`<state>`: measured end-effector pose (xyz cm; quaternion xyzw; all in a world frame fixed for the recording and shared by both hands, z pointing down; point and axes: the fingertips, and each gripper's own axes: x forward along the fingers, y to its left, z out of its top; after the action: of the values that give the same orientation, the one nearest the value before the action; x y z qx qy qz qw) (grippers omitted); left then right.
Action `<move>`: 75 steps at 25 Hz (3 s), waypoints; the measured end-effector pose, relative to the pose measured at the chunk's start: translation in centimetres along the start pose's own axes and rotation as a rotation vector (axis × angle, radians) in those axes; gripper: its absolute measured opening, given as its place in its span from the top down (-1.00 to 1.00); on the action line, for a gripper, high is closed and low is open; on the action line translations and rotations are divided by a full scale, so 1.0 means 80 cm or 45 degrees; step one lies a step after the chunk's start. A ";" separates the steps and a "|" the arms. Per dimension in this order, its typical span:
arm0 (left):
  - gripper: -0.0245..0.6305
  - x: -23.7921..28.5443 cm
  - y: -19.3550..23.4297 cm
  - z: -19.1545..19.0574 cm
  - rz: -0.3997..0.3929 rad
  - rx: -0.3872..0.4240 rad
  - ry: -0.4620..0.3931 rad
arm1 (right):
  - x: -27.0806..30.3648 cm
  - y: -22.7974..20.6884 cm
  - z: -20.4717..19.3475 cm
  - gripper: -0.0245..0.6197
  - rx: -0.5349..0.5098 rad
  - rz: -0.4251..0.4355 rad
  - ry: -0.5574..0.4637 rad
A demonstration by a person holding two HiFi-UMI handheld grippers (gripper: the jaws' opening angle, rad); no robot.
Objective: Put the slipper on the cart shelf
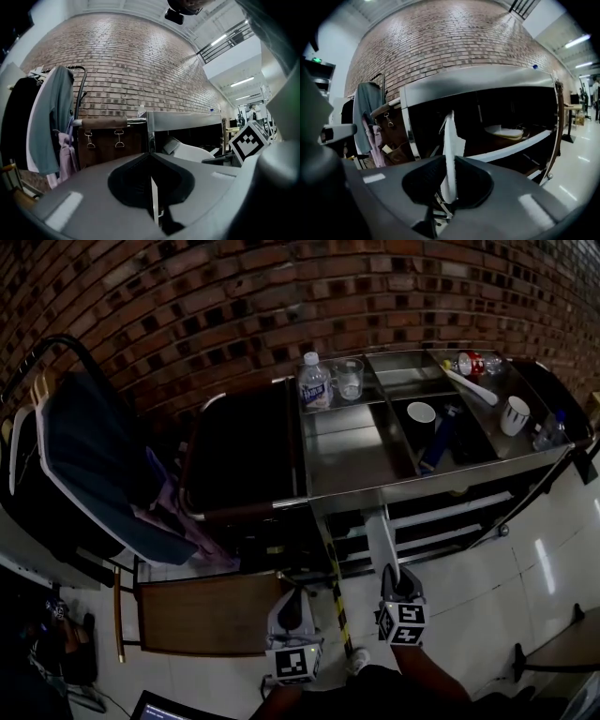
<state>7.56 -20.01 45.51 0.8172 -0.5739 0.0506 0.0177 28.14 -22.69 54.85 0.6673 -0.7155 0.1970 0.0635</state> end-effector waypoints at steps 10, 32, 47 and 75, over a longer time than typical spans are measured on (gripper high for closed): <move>0.89 0.020 -0.007 0.009 0.025 -0.002 -0.037 | 0.110 -0.003 0.028 0.79 0.449 0.154 0.075; 0.89 -0.004 0.012 0.012 0.150 0.018 -0.026 | 0.221 -0.039 -0.015 0.59 0.304 -0.046 0.254; 0.89 -0.032 0.032 0.003 0.196 -0.023 0.000 | 0.205 -0.029 0.029 0.26 -0.148 -0.089 0.094; 0.89 -0.062 -0.010 0.072 0.040 -0.041 -0.168 | -0.138 0.066 0.129 0.92 -0.495 0.234 -0.416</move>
<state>6.99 -15.63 39.30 0.8092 -0.5874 -0.0123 -0.0077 25.88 -16.02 40.48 0.5978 -0.7982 -0.0494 0.0560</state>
